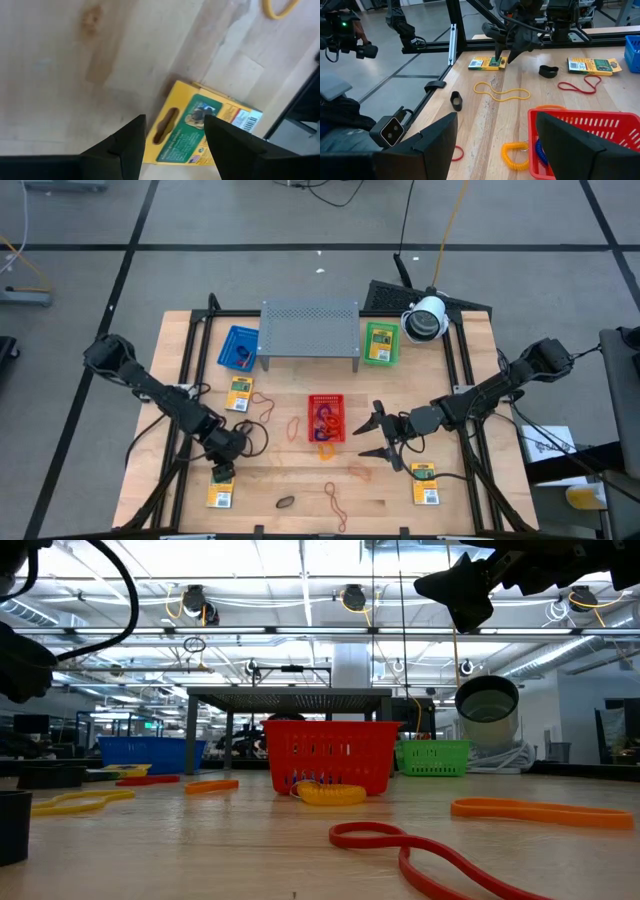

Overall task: Pick & Place Office Desk Supplies
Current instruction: Put the bottom left yellow crayon box into the green basket

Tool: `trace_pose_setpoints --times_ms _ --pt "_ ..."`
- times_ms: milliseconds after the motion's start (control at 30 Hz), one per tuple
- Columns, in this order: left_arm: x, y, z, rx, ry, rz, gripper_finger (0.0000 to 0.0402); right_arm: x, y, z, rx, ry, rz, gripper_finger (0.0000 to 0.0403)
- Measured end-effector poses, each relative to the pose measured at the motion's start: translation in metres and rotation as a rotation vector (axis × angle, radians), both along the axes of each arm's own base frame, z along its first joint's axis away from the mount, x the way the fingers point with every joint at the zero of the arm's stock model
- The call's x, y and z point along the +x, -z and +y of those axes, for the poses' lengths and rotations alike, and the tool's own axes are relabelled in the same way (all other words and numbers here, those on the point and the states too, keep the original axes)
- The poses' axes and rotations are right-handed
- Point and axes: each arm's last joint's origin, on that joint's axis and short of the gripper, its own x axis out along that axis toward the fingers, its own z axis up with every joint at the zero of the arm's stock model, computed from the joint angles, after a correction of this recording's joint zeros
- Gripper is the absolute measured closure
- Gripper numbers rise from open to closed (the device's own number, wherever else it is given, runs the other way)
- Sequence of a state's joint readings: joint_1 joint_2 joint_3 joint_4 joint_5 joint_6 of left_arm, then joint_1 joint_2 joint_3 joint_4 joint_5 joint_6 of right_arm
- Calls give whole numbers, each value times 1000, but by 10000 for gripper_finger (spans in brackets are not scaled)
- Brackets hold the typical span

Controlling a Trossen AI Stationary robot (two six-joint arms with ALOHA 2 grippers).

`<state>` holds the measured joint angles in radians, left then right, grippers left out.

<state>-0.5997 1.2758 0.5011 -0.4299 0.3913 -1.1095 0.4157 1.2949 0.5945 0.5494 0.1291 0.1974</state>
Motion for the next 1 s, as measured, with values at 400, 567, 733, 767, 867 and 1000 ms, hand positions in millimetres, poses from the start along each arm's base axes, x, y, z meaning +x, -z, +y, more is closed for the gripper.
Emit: trace_pose_setpoints --times_ms 400,567,733,767,867,1000 --pt "-3 -1 -8 3 9 -20 193 0 0 0 0 0 0 144" --pt "-5 -1 -10 6 4 -12 193 0 0 0 0 0 0 144" --pt "-7 0 -12 50 -26 -33 193 0 0 0 0 0 0 144" --pt "-7 0 -12 56 -33 -34 193 0 0 0 0 0 0 144" --pt "-9 0 -14 62 -41 -31 193 0 0 0 0 0 1 144" --pt "-11 0 -17 88 -47 -48 193 0 0 0 0 0 1 144"
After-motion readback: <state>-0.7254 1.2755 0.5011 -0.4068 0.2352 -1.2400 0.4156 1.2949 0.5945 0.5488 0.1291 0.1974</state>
